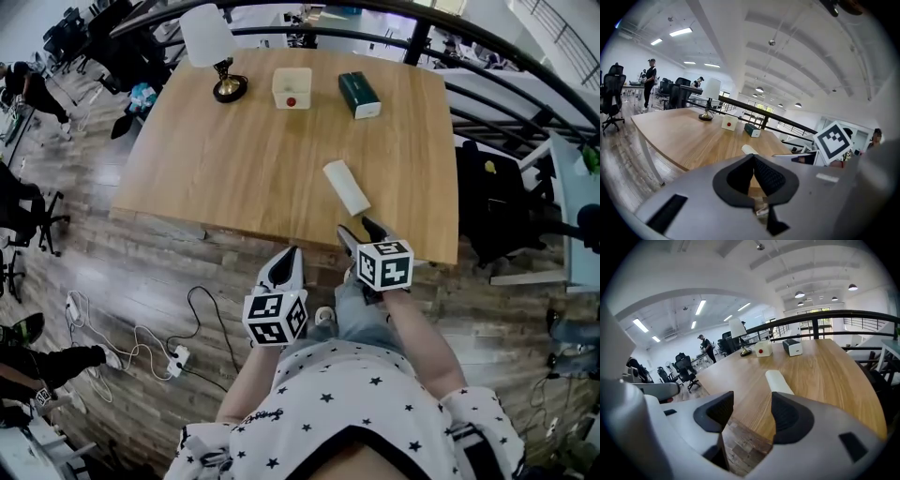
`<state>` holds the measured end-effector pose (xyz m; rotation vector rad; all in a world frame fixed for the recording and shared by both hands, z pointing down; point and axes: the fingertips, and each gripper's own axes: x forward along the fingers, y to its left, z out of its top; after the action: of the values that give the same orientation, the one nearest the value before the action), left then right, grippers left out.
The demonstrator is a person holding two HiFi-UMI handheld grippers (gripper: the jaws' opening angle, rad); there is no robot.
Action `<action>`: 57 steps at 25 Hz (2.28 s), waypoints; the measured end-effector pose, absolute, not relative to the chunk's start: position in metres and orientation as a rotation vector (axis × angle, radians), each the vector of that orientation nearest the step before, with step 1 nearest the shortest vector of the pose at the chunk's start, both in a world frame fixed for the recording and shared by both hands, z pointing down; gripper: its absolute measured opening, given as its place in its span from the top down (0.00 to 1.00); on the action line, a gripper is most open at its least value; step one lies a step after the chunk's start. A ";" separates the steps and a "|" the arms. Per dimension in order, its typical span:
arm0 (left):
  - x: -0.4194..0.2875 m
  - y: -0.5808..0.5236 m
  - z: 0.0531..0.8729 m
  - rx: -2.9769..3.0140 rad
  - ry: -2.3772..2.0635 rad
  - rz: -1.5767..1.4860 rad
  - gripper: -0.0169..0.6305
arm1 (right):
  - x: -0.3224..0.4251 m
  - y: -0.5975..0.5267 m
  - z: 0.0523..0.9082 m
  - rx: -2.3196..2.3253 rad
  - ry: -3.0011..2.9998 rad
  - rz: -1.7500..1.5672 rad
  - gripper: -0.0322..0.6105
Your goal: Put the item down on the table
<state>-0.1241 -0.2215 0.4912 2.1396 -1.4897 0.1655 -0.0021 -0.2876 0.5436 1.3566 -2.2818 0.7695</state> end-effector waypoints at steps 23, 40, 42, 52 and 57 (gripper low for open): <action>-0.057 -0.083 0.460 2.111 -1.586 0.084 0.95 | 0.063 -0.115 0.439 1.351 -2.584 0.552 0.96; -0.011 -0.002 0.464 2.100 -1.587 0.082 0.95 | 0.104 -0.024 0.427 1.324 -2.641 0.494 0.96; -0.009 0.000 0.464 2.101 -1.587 0.081 0.95 | 0.104 -0.020 0.426 1.315 -2.651 0.485 0.96; -0.007 0.001 0.461 2.098 -1.601 0.068 0.95 | 0.102 -0.021 0.423 1.286 -2.684 0.494 0.96; -0.010 0.000 0.459 2.096 -1.608 0.059 0.95 | 0.100 -0.024 0.420 1.289 -2.689 0.502 0.96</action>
<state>-0.0098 0.0003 0.4590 2.0956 -1.6076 0.0585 0.1002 -0.0245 0.4204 1.2887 -2.6891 0.5022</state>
